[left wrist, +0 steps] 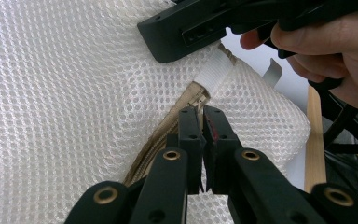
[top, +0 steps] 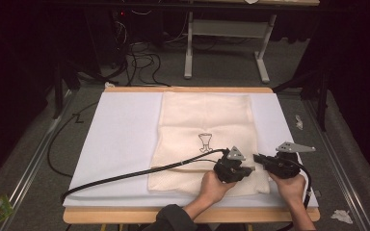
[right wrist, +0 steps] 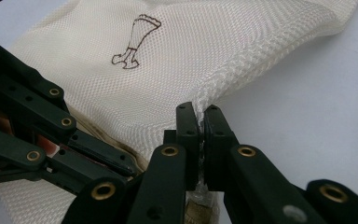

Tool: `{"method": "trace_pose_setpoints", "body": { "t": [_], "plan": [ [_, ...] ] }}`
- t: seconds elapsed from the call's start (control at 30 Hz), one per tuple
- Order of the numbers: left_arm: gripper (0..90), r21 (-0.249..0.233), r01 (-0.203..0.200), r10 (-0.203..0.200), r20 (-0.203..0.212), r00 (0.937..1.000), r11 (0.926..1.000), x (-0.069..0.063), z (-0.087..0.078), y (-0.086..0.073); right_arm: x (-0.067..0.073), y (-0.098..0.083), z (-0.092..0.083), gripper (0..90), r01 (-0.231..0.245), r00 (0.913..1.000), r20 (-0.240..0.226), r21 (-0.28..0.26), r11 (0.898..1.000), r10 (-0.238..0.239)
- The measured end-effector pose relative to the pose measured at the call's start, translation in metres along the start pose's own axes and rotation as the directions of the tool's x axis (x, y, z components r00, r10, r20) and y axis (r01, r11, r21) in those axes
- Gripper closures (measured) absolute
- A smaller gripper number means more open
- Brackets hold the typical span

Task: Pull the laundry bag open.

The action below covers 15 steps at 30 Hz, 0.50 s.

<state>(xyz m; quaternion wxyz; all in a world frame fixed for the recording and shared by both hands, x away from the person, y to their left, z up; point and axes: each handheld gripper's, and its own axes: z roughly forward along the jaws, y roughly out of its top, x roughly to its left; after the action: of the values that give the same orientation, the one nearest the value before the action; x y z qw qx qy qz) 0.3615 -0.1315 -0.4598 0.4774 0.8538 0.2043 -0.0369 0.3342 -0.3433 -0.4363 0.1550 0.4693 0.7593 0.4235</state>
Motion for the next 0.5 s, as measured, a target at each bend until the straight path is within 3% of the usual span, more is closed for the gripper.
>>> {"method": "trace_pose_setpoints", "body": {
  "t": [0.17, 0.5],
  "plan": [
    [86.8, 0.008, 0.008, -0.008, 0.001, 1.0000, 0.9999, 0.0023, 0.0004, -0.0009, 0.0003, -0.0015, -0.0001, 88.2, 0.005, 1.0000, -0.002, 0.003, 1.000, -0.005],
    [86.8, 0.030, -0.020, 0.021, -0.029, 0.9994, 0.9993, -0.0001, -0.0039, -0.0021, -0.0023, -0.0027, -0.0020, 88.2, -0.007, 1.0000, -0.002, -0.008, 1.000, 0.007]
  ]
}}
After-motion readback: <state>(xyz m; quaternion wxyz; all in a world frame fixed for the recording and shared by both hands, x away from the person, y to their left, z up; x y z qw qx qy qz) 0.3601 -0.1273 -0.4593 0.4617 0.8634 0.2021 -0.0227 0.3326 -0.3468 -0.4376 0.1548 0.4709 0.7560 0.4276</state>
